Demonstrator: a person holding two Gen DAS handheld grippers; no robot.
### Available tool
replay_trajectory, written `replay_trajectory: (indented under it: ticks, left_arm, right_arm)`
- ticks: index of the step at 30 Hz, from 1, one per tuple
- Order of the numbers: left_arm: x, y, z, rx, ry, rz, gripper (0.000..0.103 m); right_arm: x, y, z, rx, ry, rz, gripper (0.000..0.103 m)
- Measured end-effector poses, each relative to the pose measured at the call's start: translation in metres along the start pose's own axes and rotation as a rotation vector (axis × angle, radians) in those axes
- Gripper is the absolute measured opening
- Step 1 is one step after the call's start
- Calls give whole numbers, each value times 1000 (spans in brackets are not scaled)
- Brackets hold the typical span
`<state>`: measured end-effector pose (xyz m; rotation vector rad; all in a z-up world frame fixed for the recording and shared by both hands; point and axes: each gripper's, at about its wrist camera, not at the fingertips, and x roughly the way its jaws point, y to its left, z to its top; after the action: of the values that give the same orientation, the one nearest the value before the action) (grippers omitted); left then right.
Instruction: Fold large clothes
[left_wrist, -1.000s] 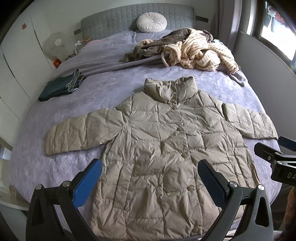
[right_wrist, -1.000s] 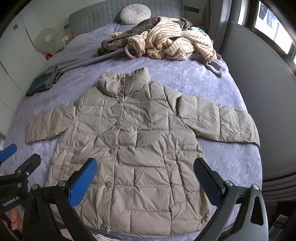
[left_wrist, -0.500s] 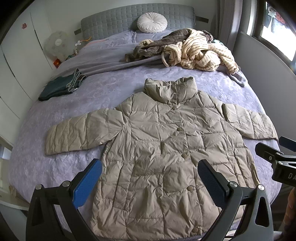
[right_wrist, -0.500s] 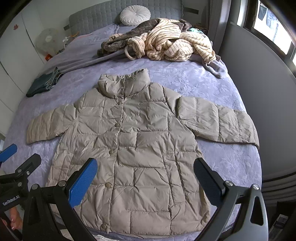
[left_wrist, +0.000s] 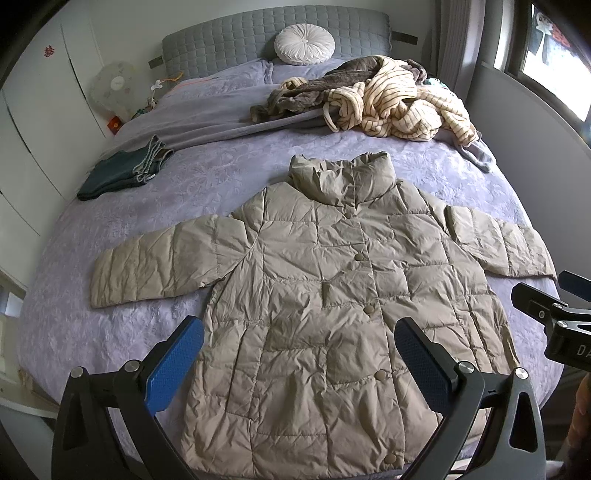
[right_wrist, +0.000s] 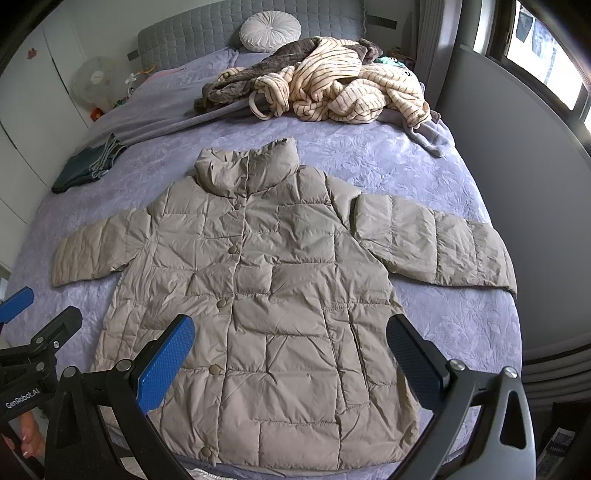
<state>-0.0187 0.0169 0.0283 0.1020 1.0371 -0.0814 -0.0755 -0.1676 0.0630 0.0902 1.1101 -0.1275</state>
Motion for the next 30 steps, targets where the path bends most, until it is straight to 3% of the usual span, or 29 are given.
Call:
replay_trajectory:
  ticks: [30]
  left_arm:
    - [0, 1, 1, 1, 2, -2, 103]
  right_arm:
    - [1, 3, -1, 0, -2, -1, 103]
